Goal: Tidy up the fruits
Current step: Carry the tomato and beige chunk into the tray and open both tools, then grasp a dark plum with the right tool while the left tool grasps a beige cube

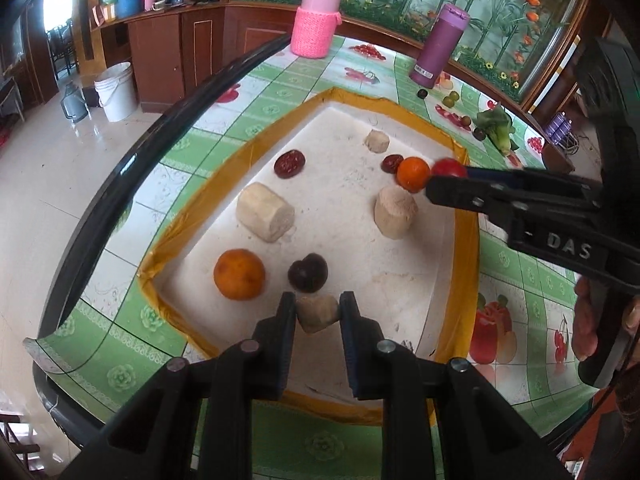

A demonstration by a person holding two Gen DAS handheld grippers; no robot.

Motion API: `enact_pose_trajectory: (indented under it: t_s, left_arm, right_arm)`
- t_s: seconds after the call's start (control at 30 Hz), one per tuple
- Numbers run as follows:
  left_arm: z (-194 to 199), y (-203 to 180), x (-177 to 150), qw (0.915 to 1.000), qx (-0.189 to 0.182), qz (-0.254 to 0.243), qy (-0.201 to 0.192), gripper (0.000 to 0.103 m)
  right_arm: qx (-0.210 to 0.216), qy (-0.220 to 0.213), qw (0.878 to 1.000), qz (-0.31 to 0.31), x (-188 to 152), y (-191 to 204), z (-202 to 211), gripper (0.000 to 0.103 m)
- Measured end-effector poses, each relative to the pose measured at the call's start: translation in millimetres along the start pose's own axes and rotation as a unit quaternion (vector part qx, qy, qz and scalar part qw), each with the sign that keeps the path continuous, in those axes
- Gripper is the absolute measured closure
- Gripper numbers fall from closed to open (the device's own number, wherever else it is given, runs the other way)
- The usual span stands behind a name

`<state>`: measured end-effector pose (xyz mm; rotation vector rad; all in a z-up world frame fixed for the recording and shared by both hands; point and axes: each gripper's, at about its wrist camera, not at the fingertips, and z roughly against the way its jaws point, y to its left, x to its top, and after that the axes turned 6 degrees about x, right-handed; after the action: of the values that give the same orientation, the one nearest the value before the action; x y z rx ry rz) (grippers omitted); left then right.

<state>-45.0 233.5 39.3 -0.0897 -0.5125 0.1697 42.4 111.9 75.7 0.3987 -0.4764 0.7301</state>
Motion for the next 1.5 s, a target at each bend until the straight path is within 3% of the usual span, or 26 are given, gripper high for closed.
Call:
enact_pose_trajectory:
  t_s: [0.33,0.5,0.9,1.37,1.43,1.5]
  left_arm:
    - [-14,2,-4,0.9998,0.004,-0.011,0.017,0.078]
    - [-20,3,-2,0.9997,0.01,-0.013,0.02,0.078]
    - [-26,-1,-3,0.999,0.026,-0.035,0.014,0.078]
    - [-10,-6,-8,0.9989,0.034,-0.033,0.003,0.054]
    - [-7,-5,-8,0.9989,0.038,-0.026,0.001,0.045]
    - [-4,-3,-8,0.9991,0.039,-0.017,0.0,0.042]
  right_arm:
    - [-0.037,0.04,0.997,0.056,18,11,-56,0.075]
    - [-0.035,0.054,0.995,0.075,19,12,-73,0.075]
    - [-0.045,0.062,0.992,0.098,17,17,-84,0.073]
    - [-0.041,0.04,0.997,0.043,13,1,-46,0.067]
    - [-0.038,0.035,0.998,0.032,10,-2,-37,0.066]
    - [-0.038,0.029,0.999,0.023,6,-5,-27,0.06]
